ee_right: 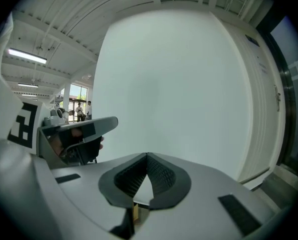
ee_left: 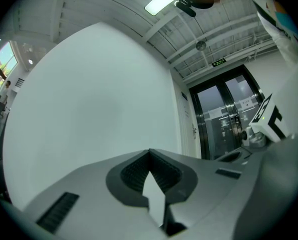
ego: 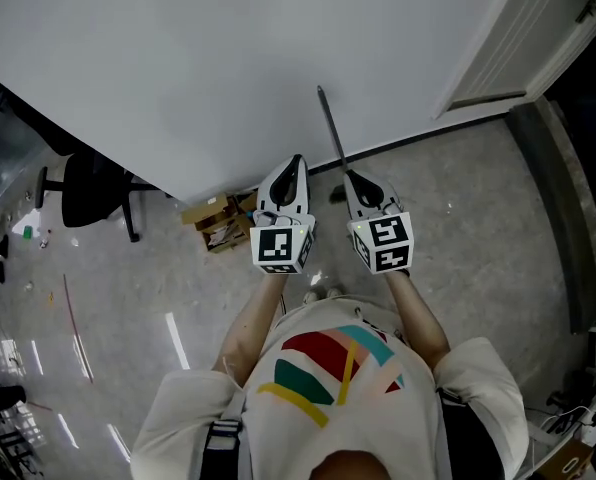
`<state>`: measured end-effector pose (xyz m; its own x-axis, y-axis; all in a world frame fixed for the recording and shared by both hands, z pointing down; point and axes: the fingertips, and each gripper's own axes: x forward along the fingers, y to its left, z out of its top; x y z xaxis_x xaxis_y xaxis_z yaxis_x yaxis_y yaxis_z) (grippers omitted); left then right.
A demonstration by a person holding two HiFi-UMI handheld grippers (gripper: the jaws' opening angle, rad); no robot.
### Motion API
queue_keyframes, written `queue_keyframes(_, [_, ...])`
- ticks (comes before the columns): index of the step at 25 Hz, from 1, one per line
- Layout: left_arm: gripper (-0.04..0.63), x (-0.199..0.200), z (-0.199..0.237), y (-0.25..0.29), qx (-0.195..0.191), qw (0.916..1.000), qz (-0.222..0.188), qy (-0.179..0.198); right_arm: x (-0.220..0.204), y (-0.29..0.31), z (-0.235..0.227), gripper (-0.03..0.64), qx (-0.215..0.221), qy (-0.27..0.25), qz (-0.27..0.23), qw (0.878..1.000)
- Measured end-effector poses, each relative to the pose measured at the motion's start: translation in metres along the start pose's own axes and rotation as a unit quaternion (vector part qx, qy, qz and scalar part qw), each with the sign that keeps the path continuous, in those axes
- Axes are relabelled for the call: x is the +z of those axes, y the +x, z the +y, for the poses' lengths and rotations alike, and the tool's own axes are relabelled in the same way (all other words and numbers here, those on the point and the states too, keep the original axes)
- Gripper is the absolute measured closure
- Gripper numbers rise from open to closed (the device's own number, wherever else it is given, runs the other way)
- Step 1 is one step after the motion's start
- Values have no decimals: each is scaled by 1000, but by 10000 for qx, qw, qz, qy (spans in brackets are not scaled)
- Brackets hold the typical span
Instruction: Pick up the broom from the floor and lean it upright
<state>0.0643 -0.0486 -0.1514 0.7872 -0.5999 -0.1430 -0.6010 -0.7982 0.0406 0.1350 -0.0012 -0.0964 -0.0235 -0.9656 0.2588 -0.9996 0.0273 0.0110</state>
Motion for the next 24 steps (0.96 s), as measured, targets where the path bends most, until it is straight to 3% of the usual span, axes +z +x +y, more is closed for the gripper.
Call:
queue_keyframes(15, [552, -7, 15, 16, 71, 9999, 133, -7, -16, 14, -13, 604, -7, 92, 238, 9997])
queue_keyframes(24, [552, -17, 1, 27, 107, 9997, 222, 2, -25, 16, -37, 604, -35, 143, 334, 9993])
